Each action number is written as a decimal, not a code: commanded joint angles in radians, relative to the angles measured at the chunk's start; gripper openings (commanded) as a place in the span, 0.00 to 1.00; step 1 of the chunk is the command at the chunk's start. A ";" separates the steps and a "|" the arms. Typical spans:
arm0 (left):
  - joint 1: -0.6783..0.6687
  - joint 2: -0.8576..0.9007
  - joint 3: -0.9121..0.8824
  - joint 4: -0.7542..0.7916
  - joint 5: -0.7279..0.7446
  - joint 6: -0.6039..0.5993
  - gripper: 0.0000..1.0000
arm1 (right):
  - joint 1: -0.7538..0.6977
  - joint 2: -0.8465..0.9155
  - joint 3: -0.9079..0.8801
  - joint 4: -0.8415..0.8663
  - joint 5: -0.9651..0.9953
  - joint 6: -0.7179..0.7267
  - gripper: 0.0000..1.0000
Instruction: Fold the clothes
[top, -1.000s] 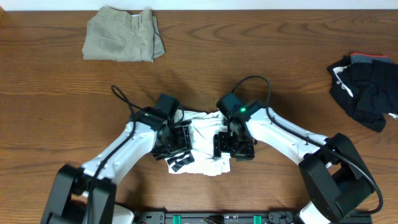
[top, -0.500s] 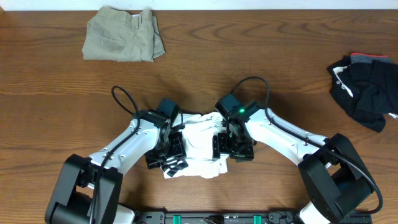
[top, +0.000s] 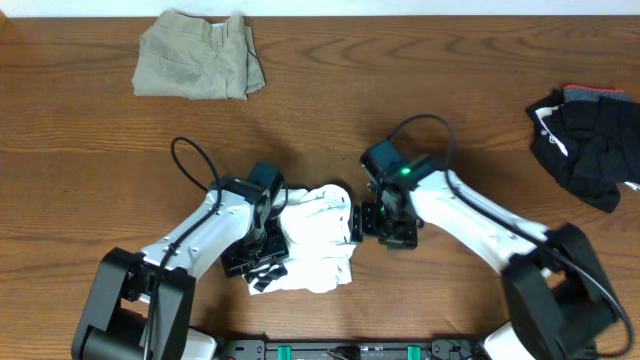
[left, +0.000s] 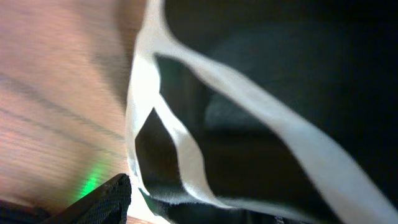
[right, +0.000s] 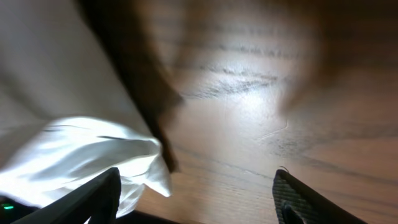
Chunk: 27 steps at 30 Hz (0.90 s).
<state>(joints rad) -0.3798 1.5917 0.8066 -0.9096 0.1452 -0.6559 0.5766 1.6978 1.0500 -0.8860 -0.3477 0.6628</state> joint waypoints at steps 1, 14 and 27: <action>0.022 0.011 -0.003 -0.015 -0.057 -0.016 0.73 | -0.020 -0.106 0.003 0.039 -0.013 -0.079 0.81; 0.023 -0.010 0.007 -0.058 -0.056 -0.019 0.63 | 0.097 -0.085 0.000 0.298 -0.104 -0.169 0.62; 0.023 -0.381 0.040 -0.107 -0.083 -0.016 0.61 | 0.082 -0.127 0.004 0.416 -0.176 -0.124 0.02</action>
<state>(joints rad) -0.3614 1.2736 0.8246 -1.0058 0.0994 -0.6621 0.6647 1.6135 1.0500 -0.4934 -0.4568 0.5339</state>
